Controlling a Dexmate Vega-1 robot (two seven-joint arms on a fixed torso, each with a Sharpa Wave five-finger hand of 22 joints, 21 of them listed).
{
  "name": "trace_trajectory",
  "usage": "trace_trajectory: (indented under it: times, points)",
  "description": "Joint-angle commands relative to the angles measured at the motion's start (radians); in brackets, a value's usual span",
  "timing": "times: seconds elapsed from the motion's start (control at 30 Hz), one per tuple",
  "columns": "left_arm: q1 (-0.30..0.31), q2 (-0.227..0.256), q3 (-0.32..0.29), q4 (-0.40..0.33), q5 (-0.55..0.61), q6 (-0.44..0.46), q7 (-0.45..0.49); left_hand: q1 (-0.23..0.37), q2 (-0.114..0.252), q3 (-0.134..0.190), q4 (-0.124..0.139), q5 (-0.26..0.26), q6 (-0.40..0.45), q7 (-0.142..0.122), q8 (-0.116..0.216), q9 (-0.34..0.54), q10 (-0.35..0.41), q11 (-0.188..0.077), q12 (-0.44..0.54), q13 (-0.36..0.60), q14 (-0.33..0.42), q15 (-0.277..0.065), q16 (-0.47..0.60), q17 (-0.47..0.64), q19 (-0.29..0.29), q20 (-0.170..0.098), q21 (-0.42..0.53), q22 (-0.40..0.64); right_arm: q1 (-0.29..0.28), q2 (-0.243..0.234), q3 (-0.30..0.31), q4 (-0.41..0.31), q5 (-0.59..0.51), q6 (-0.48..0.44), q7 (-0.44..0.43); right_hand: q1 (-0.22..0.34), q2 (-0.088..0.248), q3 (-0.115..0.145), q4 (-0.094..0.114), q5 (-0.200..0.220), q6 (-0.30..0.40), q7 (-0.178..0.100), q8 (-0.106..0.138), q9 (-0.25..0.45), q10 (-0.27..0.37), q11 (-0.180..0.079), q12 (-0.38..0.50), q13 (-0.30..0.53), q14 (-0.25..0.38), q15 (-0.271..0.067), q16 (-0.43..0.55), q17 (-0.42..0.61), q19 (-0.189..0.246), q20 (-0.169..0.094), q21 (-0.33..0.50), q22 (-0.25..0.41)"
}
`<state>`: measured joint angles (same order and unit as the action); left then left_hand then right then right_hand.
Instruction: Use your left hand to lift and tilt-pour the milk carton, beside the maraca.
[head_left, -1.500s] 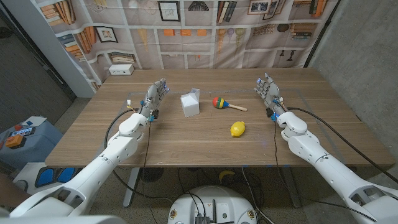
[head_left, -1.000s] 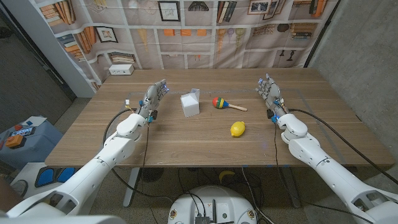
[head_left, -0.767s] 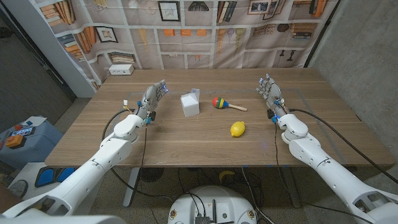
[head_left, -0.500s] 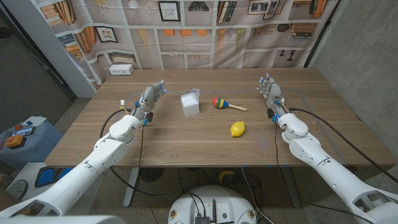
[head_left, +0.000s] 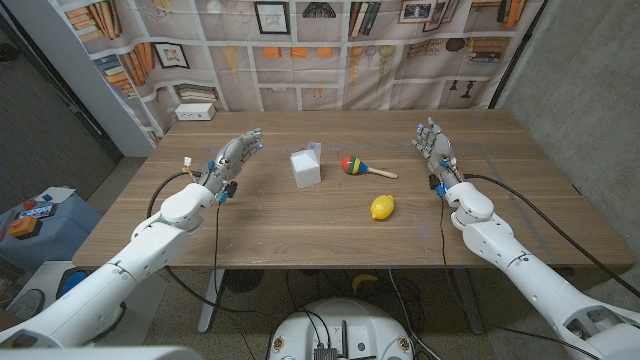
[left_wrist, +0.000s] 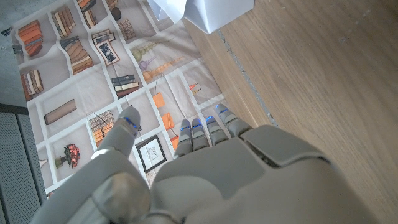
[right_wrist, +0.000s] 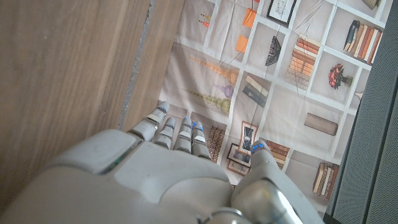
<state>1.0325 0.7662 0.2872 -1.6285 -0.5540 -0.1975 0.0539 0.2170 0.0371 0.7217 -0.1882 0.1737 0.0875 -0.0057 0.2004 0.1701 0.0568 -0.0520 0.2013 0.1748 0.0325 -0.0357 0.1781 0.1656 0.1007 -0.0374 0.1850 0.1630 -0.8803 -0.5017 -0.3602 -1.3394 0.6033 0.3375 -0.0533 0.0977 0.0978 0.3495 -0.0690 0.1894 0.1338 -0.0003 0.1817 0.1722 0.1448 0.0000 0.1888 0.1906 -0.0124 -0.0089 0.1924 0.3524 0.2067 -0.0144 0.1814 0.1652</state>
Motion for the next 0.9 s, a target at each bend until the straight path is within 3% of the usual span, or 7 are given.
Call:
trace_trajectory:
  times: [0.03, 0.27, 0.43, 0.7, 0.9]
  points:
    - [0.023, 0.068, -0.008, -0.072, 0.046, 0.058, 0.014, 0.023, -0.003, 0.002, -0.007, 0.006, -0.003, -0.005, -0.003, 0.005, 0.002, -0.01, 0.0, 0.002, 0.007, -0.015, 0.001, 0.001, 0.012, -0.02, -0.001, 0.001, 0.0, 0.009, -0.001, 0.015, 0.004, 0.006, -0.001, 0.0, 0.002, -0.003, -0.005, 0.007, 0.002, -0.003, 0.003, 0.003, 0.007, 0.002, 0.004, 0.003, 0.0, -0.01, 0.006, 0.001, 0.006, -0.006, 0.004, 0.002]
    - [0.008, 0.095, 0.002, -0.086, 0.066, 0.086, -0.008, 0.04, -0.011, 0.006, -0.008, 0.009, -0.002, -0.008, -0.002, 0.005, 0.005, -0.012, 0.0, 0.003, 0.01, -0.018, 0.001, 0.002, 0.01, -0.011, -0.003, 0.001, 0.014, 0.018, -0.001, 0.055, 0.014, 0.019, 0.024, 0.001, 0.004, -0.002, -0.006, 0.007, 0.002, -0.003, 0.003, 0.003, 0.008, 0.002, 0.004, 0.002, 0.0, -0.012, 0.007, -0.001, 0.005, -0.007, 0.004, 0.002]
    - [-0.012, 0.112, 0.012, -0.087, 0.079, 0.105, -0.033, 0.068, -0.028, 0.013, -0.008, 0.01, -0.004, -0.035, -0.002, 0.006, 0.002, -0.032, -0.004, 0.004, 0.003, -0.032, -0.002, 0.002, 0.01, -0.019, -0.004, 0.001, 0.026, 0.027, -0.003, 0.086, 0.016, 0.038, 0.041, 0.0, 0.007, -0.002, -0.006, 0.007, 0.001, -0.004, 0.003, 0.003, 0.009, 0.002, 0.004, 0.002, 0.002, -0.011, 0.009, -0.002, 0.006, -0.007, 0.004, 0.002]
    - [-0.036, 0.143, 0.028, -0.098, 0.104, 0.132, -0.066, 0.127, -0.067, 0.022, -0.006, 0.005, -0.05, -0.044, -0.011, 0.007, -0.049, -0.035, -0.02, 0.005, -0.054, -0.03, -0.01, 0.004, -0.041, -0.021, -0.013, 0.001, 0.032, 0.031, -0.003, 0.103, 0.017, 0.047, 0.048, 0.0, 0.01, -0.001, -0.006, 0.007, 0.001, -0.005, 0.003, 0.003, 0.008, 0.001, 0.004, 0.001, 0.001, -0.012, 0.009, -0.004, 0.006, -0.008, 0.005, 0.002]
    - [-0.048, 0.167, 0.036, -0.101, 0.116, 0.149, -0.093, 0.176, -0.104, 0.026, -0.004, 0.003, -0.104, -0.039, -0.015, 0.008, -0.107, -0.019, -0.024, 0.006, -0.107, -0.018, -0.01, 0.005, -0.101, -0.016, -0.016, 0.002, 0.034, 0.032, -0.005, 0.106, 0.015, 0.046, 0.048, 0.0, 0.013, 0.0, -0.007, 0.007, 0.001, -0.005, 0.004, 0.003, 0.008, 0.001, 0.004, 0.001, 0.003, -0.01, 0.011, -0.007, 0.007, -0.008, 0.005, 0.002]
